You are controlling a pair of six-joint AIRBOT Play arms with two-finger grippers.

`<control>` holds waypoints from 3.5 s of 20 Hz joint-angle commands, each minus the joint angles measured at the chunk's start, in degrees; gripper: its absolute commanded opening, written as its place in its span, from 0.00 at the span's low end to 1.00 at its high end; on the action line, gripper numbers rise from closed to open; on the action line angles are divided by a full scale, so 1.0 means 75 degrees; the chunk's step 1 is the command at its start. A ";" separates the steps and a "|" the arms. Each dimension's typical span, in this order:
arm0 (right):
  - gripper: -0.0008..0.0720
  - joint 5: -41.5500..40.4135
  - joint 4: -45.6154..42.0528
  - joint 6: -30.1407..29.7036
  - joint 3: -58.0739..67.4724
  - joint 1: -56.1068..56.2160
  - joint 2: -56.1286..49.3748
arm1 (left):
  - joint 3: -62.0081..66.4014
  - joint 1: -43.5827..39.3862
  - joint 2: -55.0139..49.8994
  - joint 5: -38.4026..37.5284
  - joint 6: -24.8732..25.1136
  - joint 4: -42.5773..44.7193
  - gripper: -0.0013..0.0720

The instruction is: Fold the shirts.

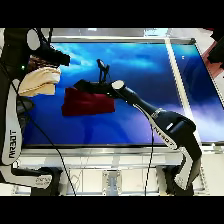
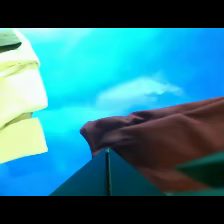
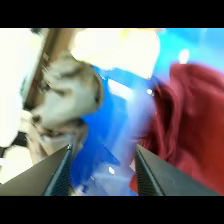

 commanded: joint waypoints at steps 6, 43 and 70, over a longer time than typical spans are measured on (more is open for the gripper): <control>0.62 0.2935 -0.2483 0.1521 0.0035 -0.2804 0.0201 | 0.0006 0.0015 0.0026 0.0035 0.0052 -0.0099 0.03; 0.06 0.5983 -0.8023 0.3701 0.0052 -0.7093 0.2541 | -0.0892 0.0017 -0.0146 0.0353 0.0207 -0.0125 0.03; 0.66 0.5884 -0.4188 0.1384 -0.0813 -0.7431 0.3220 | -0.1244 0.0015 -0.0160 0.0344 -0.0551 -0.0813 0.03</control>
